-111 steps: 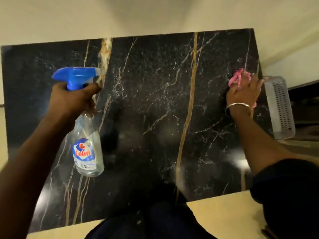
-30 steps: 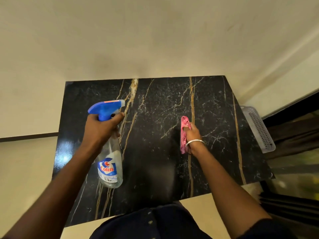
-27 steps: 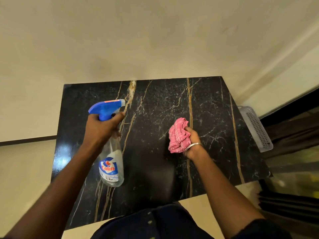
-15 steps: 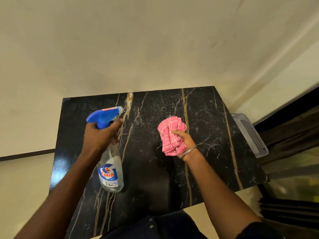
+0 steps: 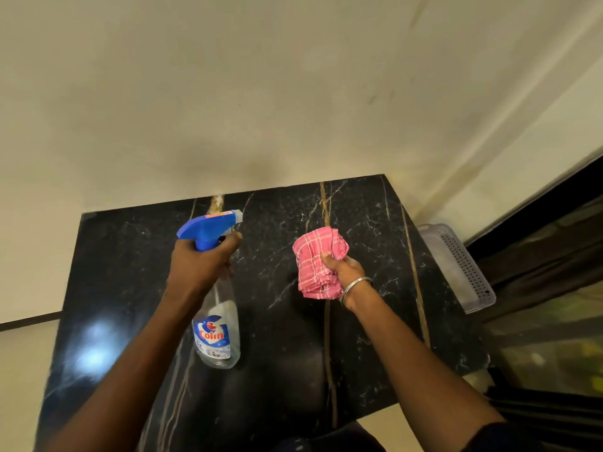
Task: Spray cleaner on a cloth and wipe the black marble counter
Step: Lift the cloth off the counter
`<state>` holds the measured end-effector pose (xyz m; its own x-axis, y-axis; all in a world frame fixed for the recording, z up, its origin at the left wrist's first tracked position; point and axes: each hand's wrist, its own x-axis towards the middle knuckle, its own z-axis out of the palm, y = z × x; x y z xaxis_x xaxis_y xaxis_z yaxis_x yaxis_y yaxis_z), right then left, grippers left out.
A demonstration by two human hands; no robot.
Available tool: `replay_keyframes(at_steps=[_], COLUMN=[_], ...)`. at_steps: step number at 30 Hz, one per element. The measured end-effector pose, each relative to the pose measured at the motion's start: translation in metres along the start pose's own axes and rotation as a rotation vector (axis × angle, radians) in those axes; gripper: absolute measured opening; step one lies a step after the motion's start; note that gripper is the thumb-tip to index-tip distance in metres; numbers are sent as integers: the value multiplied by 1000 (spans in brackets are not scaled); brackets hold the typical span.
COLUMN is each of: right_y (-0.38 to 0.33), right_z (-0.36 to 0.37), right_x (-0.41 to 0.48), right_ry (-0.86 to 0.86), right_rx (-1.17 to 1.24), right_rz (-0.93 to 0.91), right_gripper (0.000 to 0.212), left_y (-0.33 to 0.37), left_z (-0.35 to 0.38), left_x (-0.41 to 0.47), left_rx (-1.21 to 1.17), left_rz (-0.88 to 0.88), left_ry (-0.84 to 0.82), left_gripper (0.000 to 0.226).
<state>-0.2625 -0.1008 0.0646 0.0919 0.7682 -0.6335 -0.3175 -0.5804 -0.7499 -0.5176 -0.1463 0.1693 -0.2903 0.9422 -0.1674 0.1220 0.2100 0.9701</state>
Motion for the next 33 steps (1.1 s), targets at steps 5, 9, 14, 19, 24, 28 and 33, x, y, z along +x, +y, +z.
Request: replay_keyframes(at_steps=[5, 9, 14, 19, 24, 28, 33], right_y=[-49, -91, -132, -157, -165, -142, -98], right_z=[-58, -118, -195, -281, -373, -434, -469], right_x=[32, 63, 103, 142, 193, 245, 285], right_ry=[47, 93, 181, 245, 343, 426, 440], right_rx=[35, 59, 124, 188, 204, 139, 71], right_rz=[-26, -32, -11, -25, -24, 49, 80], right_gripper=[34, 38, 38, 33, 42, 49, 45], left_y=[27, 51, 80, 96, 83, 46, -25], left_z=[90, 179, 297, 412, 512, 576, 631], left_x=[20, 38, 53, 61, 73, 86, 102], left_rx=[-37, -131, -156, -156, -89, 62, 186], left_rz=[22, 48, 88, 124, 141, 214, 180], left_ry=[-44, -133, -282, -368, -468, -512, -563], left_gripper=[28, 34, 42, 28, 30, 18, 32])
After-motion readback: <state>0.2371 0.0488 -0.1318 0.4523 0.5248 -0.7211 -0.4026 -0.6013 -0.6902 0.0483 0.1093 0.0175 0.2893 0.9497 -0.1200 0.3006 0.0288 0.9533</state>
